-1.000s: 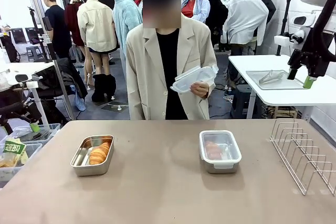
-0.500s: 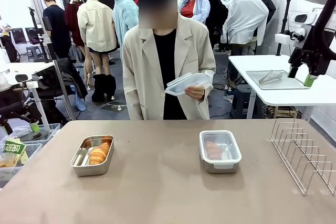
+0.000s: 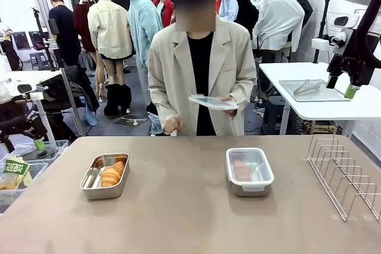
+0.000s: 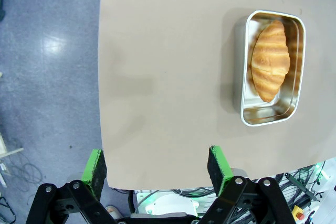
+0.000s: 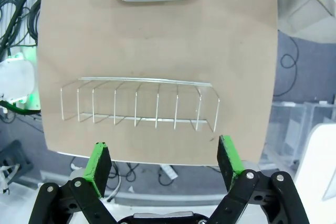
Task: Place the bread in airtight containers.
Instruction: Release when the human grabs the Airtight Container lid.
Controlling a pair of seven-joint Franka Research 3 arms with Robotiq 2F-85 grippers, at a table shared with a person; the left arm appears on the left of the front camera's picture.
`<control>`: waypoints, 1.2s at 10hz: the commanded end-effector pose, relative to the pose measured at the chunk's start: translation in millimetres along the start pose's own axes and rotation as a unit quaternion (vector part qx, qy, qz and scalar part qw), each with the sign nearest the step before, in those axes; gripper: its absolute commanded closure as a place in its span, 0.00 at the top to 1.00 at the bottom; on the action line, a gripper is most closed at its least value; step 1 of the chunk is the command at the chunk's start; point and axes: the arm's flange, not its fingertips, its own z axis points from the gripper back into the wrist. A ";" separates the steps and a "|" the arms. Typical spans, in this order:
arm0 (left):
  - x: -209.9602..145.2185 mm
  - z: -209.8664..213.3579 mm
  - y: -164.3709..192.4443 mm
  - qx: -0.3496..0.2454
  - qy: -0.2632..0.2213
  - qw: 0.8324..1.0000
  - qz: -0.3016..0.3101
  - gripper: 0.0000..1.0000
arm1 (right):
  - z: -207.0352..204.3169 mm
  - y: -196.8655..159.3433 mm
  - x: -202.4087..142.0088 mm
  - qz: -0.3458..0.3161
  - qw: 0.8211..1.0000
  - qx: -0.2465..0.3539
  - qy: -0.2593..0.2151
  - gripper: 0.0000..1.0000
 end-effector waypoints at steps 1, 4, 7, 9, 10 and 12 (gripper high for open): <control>-0.3 -0.3 0.0 0.006 -0.007 1.000 0.009 1.00 | -1.8 3.1 -0.2 0.000 1.000 0.000 -0.001 1.00; -0.3 -0.3 0.0 0.006 -0.007 1.000 0.009 1.00 | -1.8 3.1 -0.2 0.000 1.000 0.000 -0.001 1.00; -0.3 -0.3 0.0 0.006 -0.007 1.000 0.009 1.00 | -1.8 3.1 -0.2 0.000 1.000 0.000 -0.001 1.00; -0.3 -0.3 0.0 0.006 -0.007 1.000 0.009 1.00 | -1.8 3.1 -0.2 0.000 1.000 0.000 -0.001 1.00; -0.3 -0.3 0.0 0.006 -0.007 1.000 0.009 1.00 | -1.8 3.1 -0.2 0.000 1.000 0.000 -0.001 1.00; -0.3 -0.3 0.0 0.006 -0.007 1.000 0.009 1.00 | -1.8 3.1 -0.2 0.000 1.000 0.000 -0.001 1.00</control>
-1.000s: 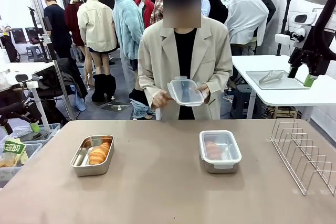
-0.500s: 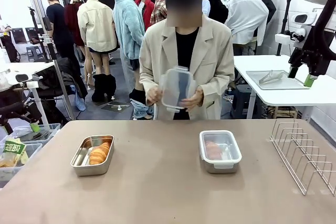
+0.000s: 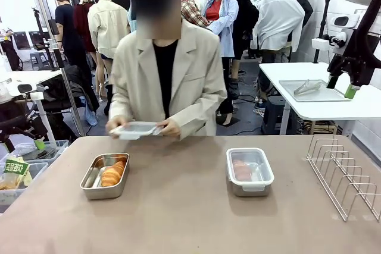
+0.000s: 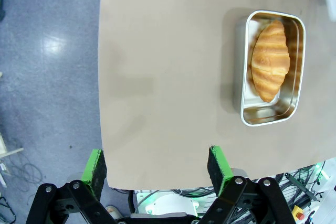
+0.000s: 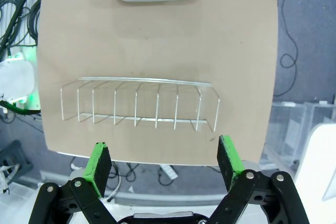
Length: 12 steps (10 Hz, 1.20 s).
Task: Place the bread in airtight containers.
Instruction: Release when the human grabs the Airtight Container lid.
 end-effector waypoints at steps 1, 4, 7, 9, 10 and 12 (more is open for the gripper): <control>-0.3 -0.3 0.0 0.006 -0.007 1.000 0.009 1.00 | -1.8 3.1 -0.1 0.000 1.000 0.000 -0.001 1.00; -0.3 -0.3 0.0 0.006 -0.007 1.000 0.009 1.00 | -1.8 3.1 -0.1 0.000 1.000 0.000 -0.001 1.00; -0.3 -0.3 0.0 0.006 -0.007 1.000 0.009 1.00 | -1.8 3.1 -0.1 0.000 1.000 0.000 -0.001 1.00; -0.3 -0.3 0.0 0.006 -0.007 1.000 0.009 1.00 | -1.8 3.1 -0.1 0.000 1.000 0.000 -0.001 1.00; -0.3 -0.3 0.0 0.006 -0.007 1.000 0.009 1.00 | -1.8 3.1 -0.1 0.000 1.000 0.000 -0.001 1.00; -0.3 -0.3 0.0 0.006 -0.007 1.000 0.009 1.00 | -1.8 3.1 -0.1 0.000 1.000 0.000 -0.001 1.00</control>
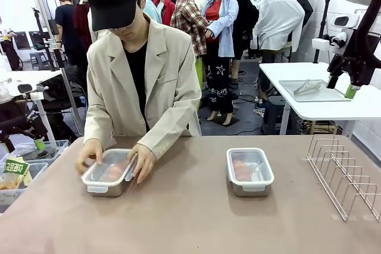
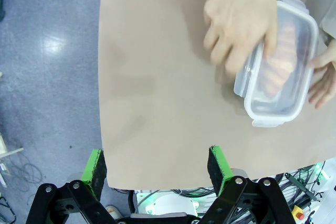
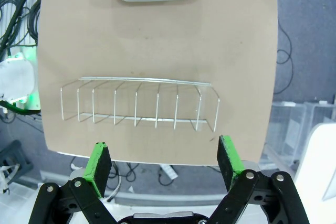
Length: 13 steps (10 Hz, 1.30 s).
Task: Place the bread in airtight containers.
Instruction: Release when the human grabs the Airtight Container lid.
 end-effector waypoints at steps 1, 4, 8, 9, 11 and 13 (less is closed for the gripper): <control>-0.3 -0.3 0.0 0.006 -0.007 1.000 0.009 1.00 | -1.9 3.0 0.4 0.001 1.000 0.000 -0.001 1.00; -0.3 -0.3 0.0 0.006 -0.007 1.000 0.009 1.00 | -1.9 3.0 0.4 0.001 1.000 0.000 -0.001 1.00; -0.3 -0.3 0.0 0.006 -0.007 1.000 0.009 1.00 | -1.9 3.0 0.4 0.001 1.000 0.000 -0.001 1.00; -0.3 -0.3 0.0 0.006 -0.007 1.000 0.009 1.00 | -1.9 3.0 0.4 0.001 1.000 0.000 -0.001 1.00; -0.3 -0.3 0.0 0.006 -0.007 1.000 0.009 1.00 | -1.9 3.0 0.4 0.001 1.000 0.000 -0.001 1.00; -0.3 -0.3 0.0 0.006 -0.007 1.000 0.009 1.00 | -1.9 3.0 0.4 0.001 1.000 0.000 -0.001 1.00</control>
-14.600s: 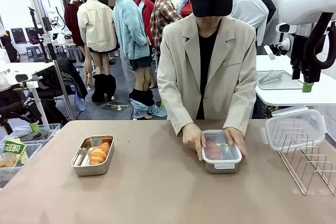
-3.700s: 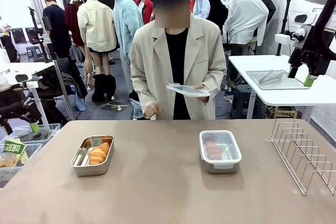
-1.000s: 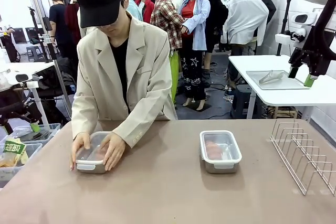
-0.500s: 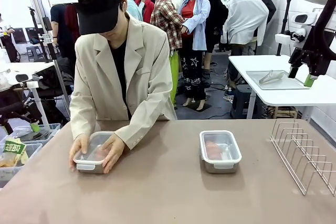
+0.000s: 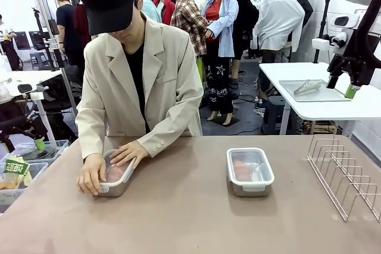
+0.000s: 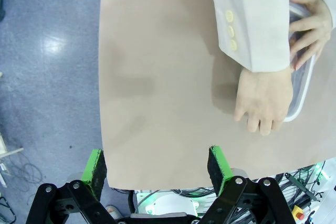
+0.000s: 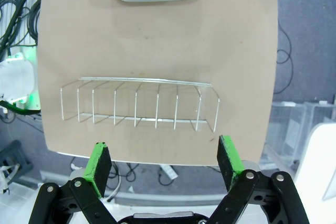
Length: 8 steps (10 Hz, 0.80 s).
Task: Place the bread in airtight containers.
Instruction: Release when the human grabs the Airtight Container lid.
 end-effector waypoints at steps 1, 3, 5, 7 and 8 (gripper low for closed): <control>-0.3 -0.3 0.0 0.006 -0.007 1.000 0.009 1.00 | -1.9 3.0 0.3 0.001 1.000 0.000 -0.001 1.00; -0.3 -0.3 0.0 0.006 -0.007 1.000 0.009 1.00 | -1.9 3.0 0.3 0.001 1.000 0.000 -0.001 1.00; -0.3 -0.3 0.0 0.006 -0.007 1.000 0.009 1.00 | -1.9 3.0 0.3 0.001 1.000 0.000 -0.001 1.00; -0.3 -0.3 0.0 0.006 -0.007 1.000 0.009 1.00 | -1.9 3.0 0.3 0.001 1.000 0.000 -0.001 1.00; -0.3 -0.3 0.0 0.006 -0.007 1.000 0.009 1.00 | -1.9 3.0 0.3 0.001 1.000 0.000 -0.001 1.00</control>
